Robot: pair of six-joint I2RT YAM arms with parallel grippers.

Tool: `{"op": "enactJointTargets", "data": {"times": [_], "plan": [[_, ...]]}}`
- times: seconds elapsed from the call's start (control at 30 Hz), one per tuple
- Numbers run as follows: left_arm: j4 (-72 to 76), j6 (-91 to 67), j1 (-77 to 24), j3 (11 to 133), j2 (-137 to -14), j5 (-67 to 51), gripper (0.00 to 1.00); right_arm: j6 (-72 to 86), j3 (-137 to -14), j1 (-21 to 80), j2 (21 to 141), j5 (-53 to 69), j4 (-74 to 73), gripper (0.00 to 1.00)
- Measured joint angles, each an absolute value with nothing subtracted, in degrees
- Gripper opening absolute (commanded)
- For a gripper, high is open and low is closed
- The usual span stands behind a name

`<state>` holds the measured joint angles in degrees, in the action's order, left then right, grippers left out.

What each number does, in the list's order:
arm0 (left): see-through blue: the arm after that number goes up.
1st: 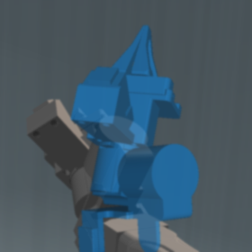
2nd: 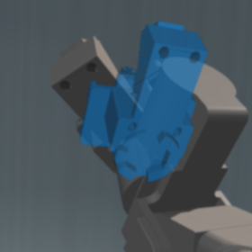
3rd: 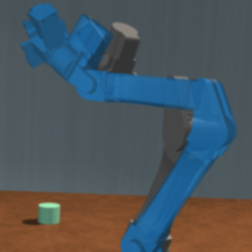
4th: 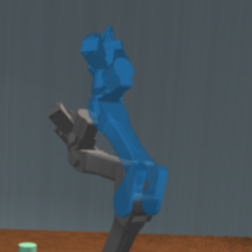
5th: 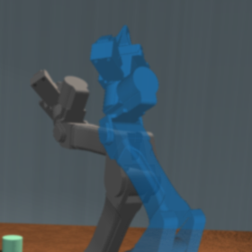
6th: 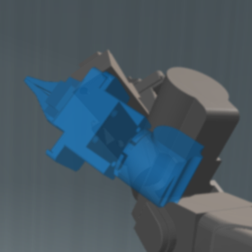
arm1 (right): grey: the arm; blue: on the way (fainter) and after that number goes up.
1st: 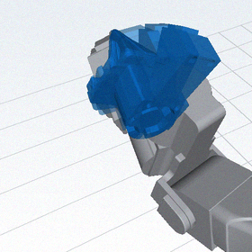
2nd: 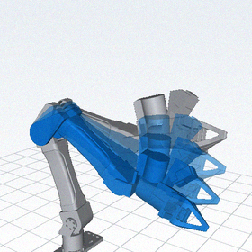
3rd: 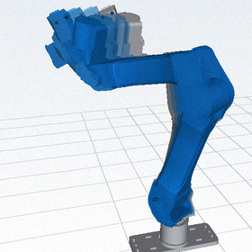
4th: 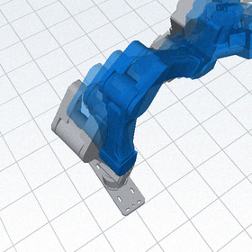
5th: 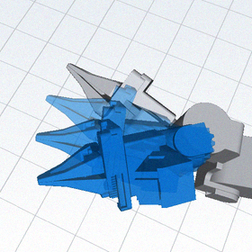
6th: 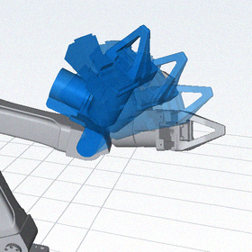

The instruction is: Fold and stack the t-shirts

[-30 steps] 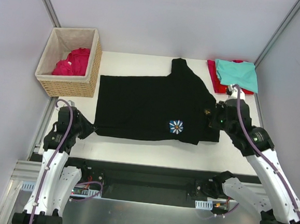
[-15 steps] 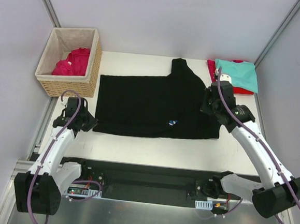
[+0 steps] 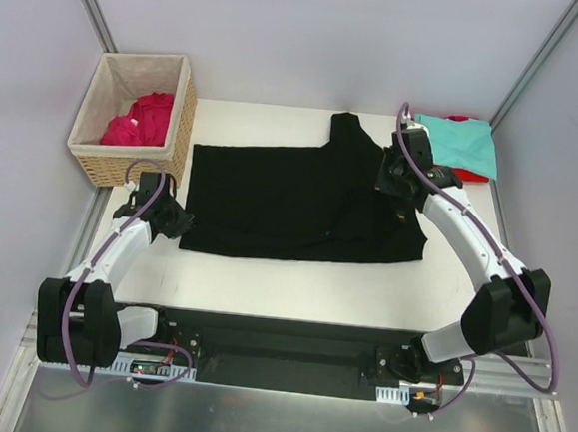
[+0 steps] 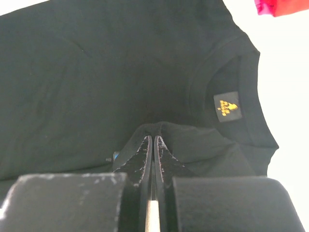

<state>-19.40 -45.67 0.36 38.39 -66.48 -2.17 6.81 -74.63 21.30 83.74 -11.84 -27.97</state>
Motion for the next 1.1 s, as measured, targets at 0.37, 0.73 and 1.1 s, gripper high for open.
{"op": "enactJointTargets", "data": {"times": [0.37, 0.73, 1.1], "plan": [[-16.9, -45.7, 0.4, 40.9, -72.6, -2.2, 0.00, 6.8, -78.4, 20.3, 94.1, -10.0, -25.9, 0.01], [-15.4, -45.6, 0.4, 41.3, -76.0, -1.9, 0.00, 6.8, -83.0, 19.2, 100.2, -9.8, -25.3, 0.01], [-15.2, -45.7, 0.3, 41.3, -76.5, -0.9, 0.00, 6.9, -88.8, 16.1, 107.8, -9.5, -25.1, 0.01]]}}
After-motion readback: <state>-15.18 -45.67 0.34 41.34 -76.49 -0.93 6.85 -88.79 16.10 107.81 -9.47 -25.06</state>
